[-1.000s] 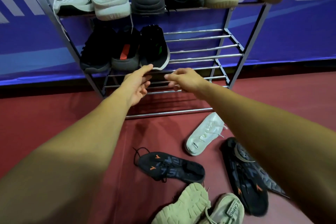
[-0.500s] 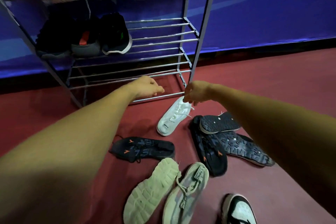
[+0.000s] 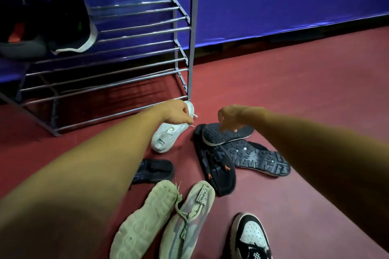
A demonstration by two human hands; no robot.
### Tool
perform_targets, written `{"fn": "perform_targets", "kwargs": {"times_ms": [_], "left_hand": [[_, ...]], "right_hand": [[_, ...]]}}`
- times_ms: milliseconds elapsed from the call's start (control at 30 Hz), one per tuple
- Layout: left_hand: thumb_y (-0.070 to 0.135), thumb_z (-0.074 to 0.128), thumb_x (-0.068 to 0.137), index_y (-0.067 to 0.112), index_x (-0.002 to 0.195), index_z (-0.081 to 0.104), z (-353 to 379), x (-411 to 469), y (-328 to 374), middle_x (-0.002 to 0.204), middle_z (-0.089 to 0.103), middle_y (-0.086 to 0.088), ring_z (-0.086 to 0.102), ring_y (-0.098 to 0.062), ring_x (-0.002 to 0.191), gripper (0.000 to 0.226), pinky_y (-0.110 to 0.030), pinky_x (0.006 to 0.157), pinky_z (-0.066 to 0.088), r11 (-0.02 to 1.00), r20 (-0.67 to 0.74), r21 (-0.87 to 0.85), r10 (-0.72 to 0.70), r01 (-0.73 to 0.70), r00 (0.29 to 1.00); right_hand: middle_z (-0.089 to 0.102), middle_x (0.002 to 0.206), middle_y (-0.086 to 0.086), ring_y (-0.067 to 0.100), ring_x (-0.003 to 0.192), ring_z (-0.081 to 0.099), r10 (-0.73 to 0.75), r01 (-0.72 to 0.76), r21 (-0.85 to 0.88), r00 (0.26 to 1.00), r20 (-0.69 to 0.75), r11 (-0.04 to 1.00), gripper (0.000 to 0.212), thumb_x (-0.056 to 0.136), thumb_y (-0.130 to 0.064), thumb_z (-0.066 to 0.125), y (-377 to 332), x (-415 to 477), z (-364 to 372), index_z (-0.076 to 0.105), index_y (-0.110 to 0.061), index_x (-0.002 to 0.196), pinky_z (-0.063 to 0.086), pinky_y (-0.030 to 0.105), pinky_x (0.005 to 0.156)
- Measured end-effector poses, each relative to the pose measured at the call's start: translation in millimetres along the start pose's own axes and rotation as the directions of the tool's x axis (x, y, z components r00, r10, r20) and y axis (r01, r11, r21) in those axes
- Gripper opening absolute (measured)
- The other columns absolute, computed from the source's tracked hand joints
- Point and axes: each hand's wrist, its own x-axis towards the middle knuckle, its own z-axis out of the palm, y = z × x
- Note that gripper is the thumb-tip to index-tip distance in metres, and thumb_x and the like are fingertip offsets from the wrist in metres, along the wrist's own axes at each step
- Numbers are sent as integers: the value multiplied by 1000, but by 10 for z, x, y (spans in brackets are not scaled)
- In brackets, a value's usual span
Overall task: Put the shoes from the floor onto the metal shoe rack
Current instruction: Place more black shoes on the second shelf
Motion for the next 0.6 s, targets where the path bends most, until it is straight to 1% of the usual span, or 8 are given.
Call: {"fn": "perform_targets", "kwargs": {"times_ms": [67, 100, 167, 200, 267, 400, 500, 600], "left_hand": [[33, 69, 87, 9, 108, 71, 96, 150, 93, 89, 62, 2, 54, -15, 81, 33, -22, 60, 40, 1000, 28, 26, 4, -5, 1000], [34, 69, 87, 7, 110, 71, 143, 225, 137, 95, 64, -1, 56, -17, 85, 36, -23, 63, 42, 999, 40, 41, 6, -8, 999], [36, 70, 85, 8, 113, 69, 245, 381, 228, 113, 68, -6, 61, -22, 100, 40, -28, 80, 49, 998, 65, 64, 9, -14, 998], [36, 70, 85, 8, 114, 69, 293, 458, 268, 118, 68, -8, 62, -25, 106, 41, -31, 87, 51, 997, 84, 73, 10, -16, 996], [36, 71, 84, 5, 115, 69, 398, 613, 334, 117, 71, -11, 64, -28, 107, 44, -36, 92, 53, 995, 132, 95, 13, -25, 991], [41, 76, 78, 7, 119, 66, 525, 863, 446, 116, 69, -12, 65, -30, 102, 54, -39, 89, 55, 989, 163, 142, 25, -49, 986], [45, 79, 77, 7, 129, 58, 603, 1000, 528, 124, 63, -11, 61, -32, 109, 68, -37, 89, 53, 985, 187, 157, 36, -66, 982], [43, 82, 74, 9, 130, 57, 671, 1111, 562, 126, 63, -12, 61, -31, 108, 71, -33, 80, 50, 985, 195, 166, 19, -52, 981]], "right_hand": [[74, 95, 8, 24, 92, 69, 4, -3, -30, 1000, 15, 1000, 36, 94, -32, 64, 159, 83, 83, 62, -10, 123, 52, 28, 70], [73, 101, 8, 24, 93, 69, 9, -7, -49, 1000, 28, 999, 39, 93, -33, 65, 245, 134, 124, 62, -10, 124, 53, 30, 71], [71, 105, 10, 25, 93, 70, 17, -13, -70, 998, 55, 997, 43, 90, -34, 70, 400, 243, 190, 62, -8, 123, 59, 36, 77], [71, 105, 10, 26, 94, 70, 20, -15, -68, 998, 67, 998, 44, 89, -34, 72, 455, 297, 211, 61, -8, 123, 60, 38, 81], [69, 110, 10, 26, 97, 69, 18, -14, -60, 997, 79, 998, 47, 89, -33, 72, 525, 389, 247, 58, -9, 127, 59, 37, 85], [63, 122, 11, 26, 106, 63, -24, 32, -126, 998, 64, 991, 58, 88, -34, 69, 470, 551, 302, 46, -12, 136, 56, 41, 92], [64, 119, 11, 29, 104, 63, -33, 45, -188, 997, 66, 981, 65, 82, -41, 72, 417, 655, 388, 43, -14, 135, 56, 40, 87], [63, 121, 9, 29, 107, 63, -1, 17, -185, 996, 86, 983, 72, 78, -41, 76, 428, 758, 487, 42, -15, 136, 55, 40, 87]]}}
